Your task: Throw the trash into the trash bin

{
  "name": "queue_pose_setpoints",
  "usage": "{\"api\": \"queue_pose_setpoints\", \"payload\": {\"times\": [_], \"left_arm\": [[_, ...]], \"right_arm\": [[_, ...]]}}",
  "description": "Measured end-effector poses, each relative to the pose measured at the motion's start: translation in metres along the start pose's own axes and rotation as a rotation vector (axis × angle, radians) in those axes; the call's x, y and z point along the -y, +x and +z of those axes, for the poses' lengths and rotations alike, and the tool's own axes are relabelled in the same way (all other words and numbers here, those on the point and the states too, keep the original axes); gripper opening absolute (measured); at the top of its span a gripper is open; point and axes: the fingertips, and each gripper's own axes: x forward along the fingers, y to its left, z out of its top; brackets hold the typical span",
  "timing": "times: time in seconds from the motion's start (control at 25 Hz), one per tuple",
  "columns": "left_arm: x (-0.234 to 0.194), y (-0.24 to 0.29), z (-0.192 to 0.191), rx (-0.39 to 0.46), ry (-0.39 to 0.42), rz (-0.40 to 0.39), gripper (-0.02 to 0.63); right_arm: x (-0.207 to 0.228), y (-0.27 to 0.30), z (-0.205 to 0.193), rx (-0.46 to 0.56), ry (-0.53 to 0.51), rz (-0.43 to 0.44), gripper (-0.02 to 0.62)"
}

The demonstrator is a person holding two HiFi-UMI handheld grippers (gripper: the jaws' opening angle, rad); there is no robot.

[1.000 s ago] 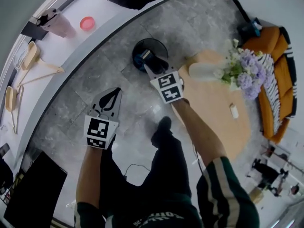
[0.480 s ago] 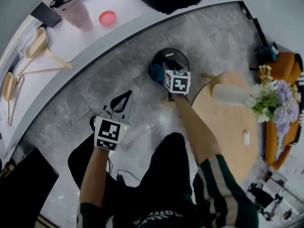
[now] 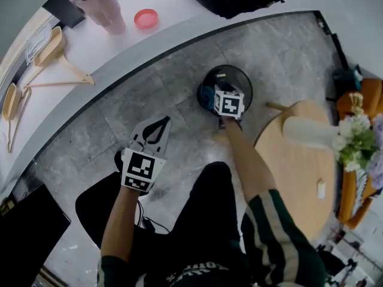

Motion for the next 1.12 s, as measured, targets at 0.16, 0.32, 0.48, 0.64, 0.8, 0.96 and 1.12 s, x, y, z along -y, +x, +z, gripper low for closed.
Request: {"api": "queue_pose_setpoints", "payload": {"times": [0.16,0.32,0.48,0.64,0.8,0.96,1.12], "left_arm": [[-0.004,-0.005,0.001,0.004,0.006,0.006,0.0],[-0.008,-0.017,0.013,0.005,0.009,0.01,0.0],[-0.004,-0.042,0.035,-0.001,-0.024,-0.006,0.0],[0.01,-0.07,0.071,-0.015,-0.034,-0.05,0.0],[0.018,-0.092,0.118,-0.005,-0.023,-0.086,0.0],[0.027,-0.105,0.166,0.012,0.012,-0.133,0.0],[0.043,-0.115,0.205,0.018,0.044,-0.189,0.0]], "right_arm": [[-0.001,0.004,-0.008,-0.02,0.017,0.006,0.185],[-0.003,-0.013,0.003,-0.007,0.027,-0.004,0.187],[-0.013,-0.054,0.022,0.02,0.096,0.03,0.18],[-0.025,-0.114,0.047,0.038,0.108,0.059,0.094],[-0.044,-0.177,0.075,0.077,0.101,0.144,0.046],[-0.048,-0.242,0.105,0.14,0.106,0.164,0.003],[-0.047,-0.302,0.129,0.213,0.095,0.165,0.002]]}}
